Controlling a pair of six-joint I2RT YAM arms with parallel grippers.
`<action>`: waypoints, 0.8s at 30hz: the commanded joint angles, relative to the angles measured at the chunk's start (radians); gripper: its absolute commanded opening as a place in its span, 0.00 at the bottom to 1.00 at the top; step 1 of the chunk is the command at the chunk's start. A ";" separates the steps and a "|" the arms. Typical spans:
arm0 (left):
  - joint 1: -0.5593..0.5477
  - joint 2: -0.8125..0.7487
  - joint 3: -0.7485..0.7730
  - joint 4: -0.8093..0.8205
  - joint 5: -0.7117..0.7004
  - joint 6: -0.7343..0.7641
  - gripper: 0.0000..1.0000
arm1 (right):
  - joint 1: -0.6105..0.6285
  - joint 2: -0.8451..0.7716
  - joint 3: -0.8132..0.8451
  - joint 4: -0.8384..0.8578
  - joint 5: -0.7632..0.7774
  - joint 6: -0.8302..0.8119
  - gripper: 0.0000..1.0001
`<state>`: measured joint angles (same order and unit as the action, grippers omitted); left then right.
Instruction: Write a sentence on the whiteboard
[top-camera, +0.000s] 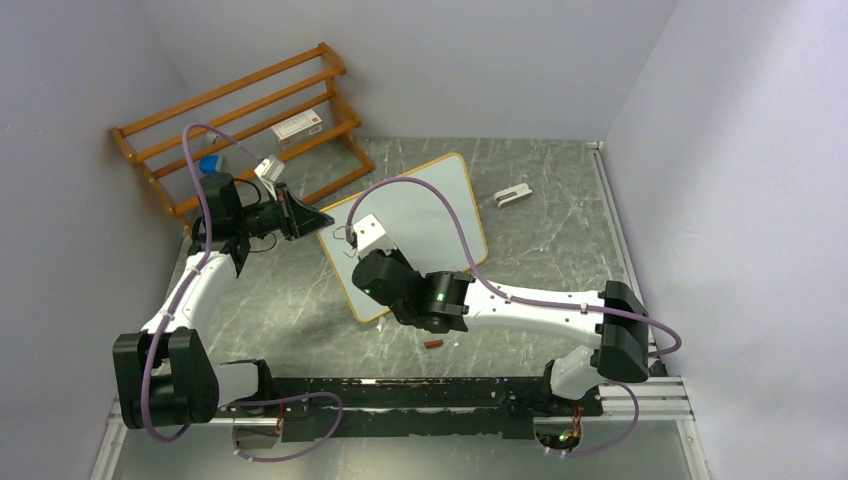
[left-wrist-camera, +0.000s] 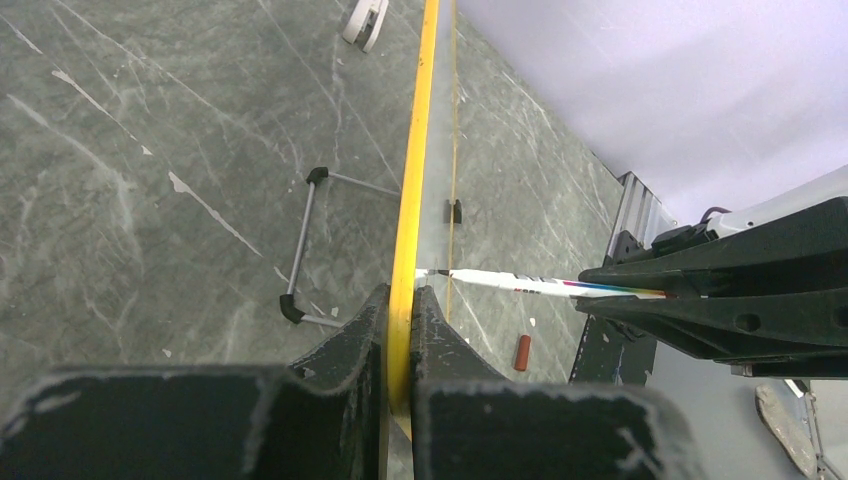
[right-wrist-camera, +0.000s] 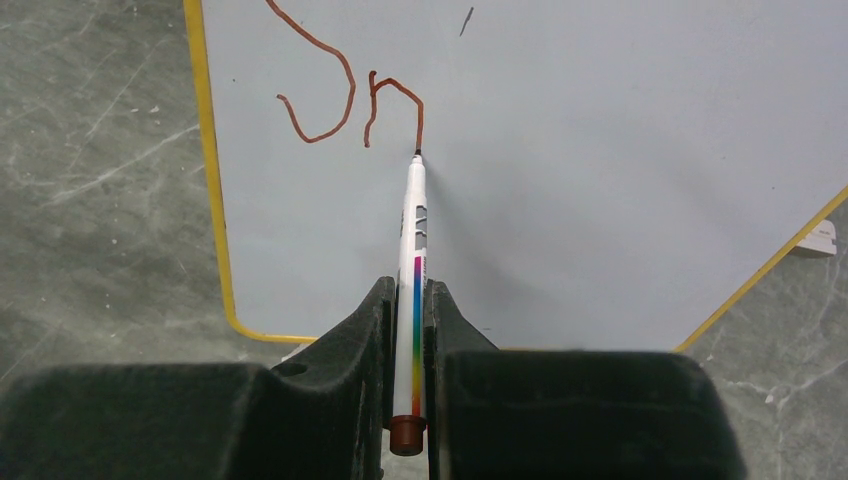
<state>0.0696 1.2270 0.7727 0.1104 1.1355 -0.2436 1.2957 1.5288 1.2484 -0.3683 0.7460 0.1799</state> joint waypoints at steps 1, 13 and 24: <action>0.015 0.011 0.004 -0.024 -0.062 0.074 0.05 | -0.010 -0.034 -0.014 0.008 0.003 0.018 0.00; 0.015 0.012 0.005 -0.028 -0.063 0.076 0.05 | -0.012 -0.054 -0.021 0.121 0.011 -0.035 0.00; 0.016 0.012 0.005 -0.022 -0.060 0.072 0.05 | -0.018 -0.017 -0.006 0.129 -0.001 -0.044 0.00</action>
<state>0.0696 1.2270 0.7731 0.1097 1.1381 -0.2436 1.2842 1.4971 1.2228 -0.2684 0.7406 0.1402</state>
